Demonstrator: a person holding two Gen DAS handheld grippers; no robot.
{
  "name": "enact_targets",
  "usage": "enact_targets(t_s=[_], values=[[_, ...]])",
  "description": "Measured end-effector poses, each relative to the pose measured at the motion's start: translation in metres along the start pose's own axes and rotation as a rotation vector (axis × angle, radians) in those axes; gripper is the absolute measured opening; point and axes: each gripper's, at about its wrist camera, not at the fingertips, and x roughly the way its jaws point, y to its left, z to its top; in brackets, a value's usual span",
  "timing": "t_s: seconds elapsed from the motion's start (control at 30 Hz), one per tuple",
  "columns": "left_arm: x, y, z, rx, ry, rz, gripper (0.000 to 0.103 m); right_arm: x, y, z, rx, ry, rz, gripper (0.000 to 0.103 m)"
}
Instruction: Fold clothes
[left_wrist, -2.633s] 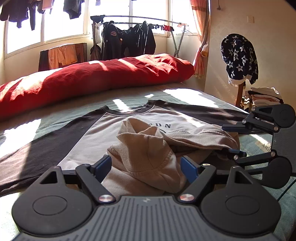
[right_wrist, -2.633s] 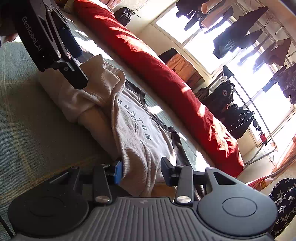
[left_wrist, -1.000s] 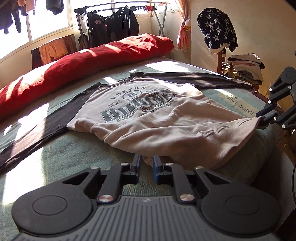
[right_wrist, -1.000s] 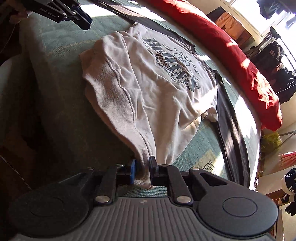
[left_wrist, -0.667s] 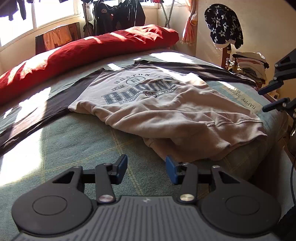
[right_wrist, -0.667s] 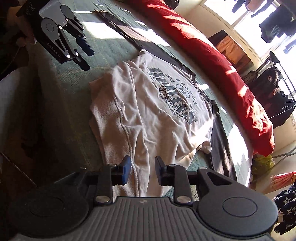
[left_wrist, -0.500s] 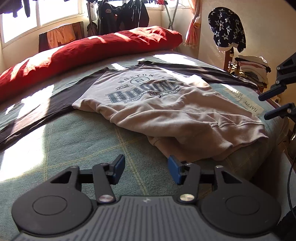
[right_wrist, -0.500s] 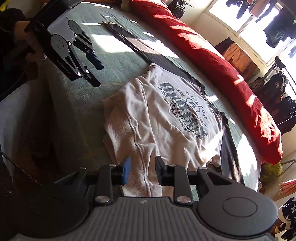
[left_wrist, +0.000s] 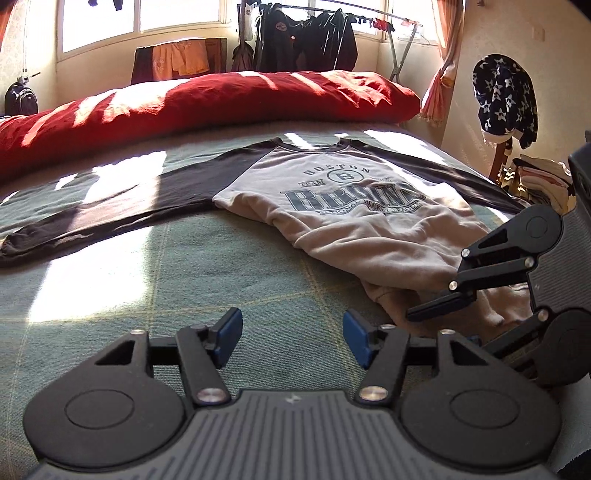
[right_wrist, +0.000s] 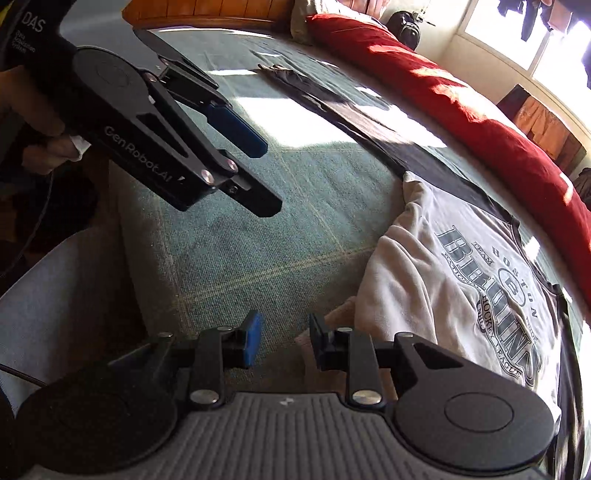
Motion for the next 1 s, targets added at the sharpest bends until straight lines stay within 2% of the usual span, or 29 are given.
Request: enact_targets(t_s=[0.13,0.23,0.33,0.4,0.57,0.63,0.67,0.7,0.87,1.0], values=[[0.004,0.003,-0.003,0.002,0.002,-0.004,0.061,0.015,-0.03,-0.013,0.07,0.047,-0.088,0.032],[0.009,0.001,-0.005,0.002,0.006,-0.021,0.062,0.009,-0.051,-0.022,0.13,0.041,-0.151,0.032],[0.014,-0.002,-0.005,0.004,0.007,-0.037,0.062,0.003,-0.062,-0.023,0.199,0.014,-0.139,0.043],[0.016,-0.004,-0.005,0.001,0.008,-0.046,0.062,0.005,-0.059,-0.02,0.19,0.007,-0.142,0.05],[0.017,-0.007,-0.007,0.0,0.015,-0.055,0.062,0.032,-0.043,-0.01,0.111,0.035,-0.153,0.053],[0.017,-0.008,-0.008,0.0,0.018,-0.057,0.063,0.036,-0.04,-0.009,0.071,0.03,-0.198,0.043],[0.017,-0.008,-0.009,0.001,0.02,-0.058,0.063,0.036,-0.04,-0.009,0.055,0.026,-0.22,0.015],[0.017,-0.008,-0.01,0.002,0.022,-0.06,0.063,0.03,-0.046,-0.009,0.072,0.012,-0.216,0.011],[0.022,-0.008,-0.013,-0.006,0.033,-0.06,0.063,-0.004,-0.075,-0.007,0.204,-0.049,-0.129,0.01],[0.022,-0.009,-0.013,-0.02,0.03,-0.075,0.063,-0.022,-0.077,0.005,0.275,-0.11,0.012,0.01]])
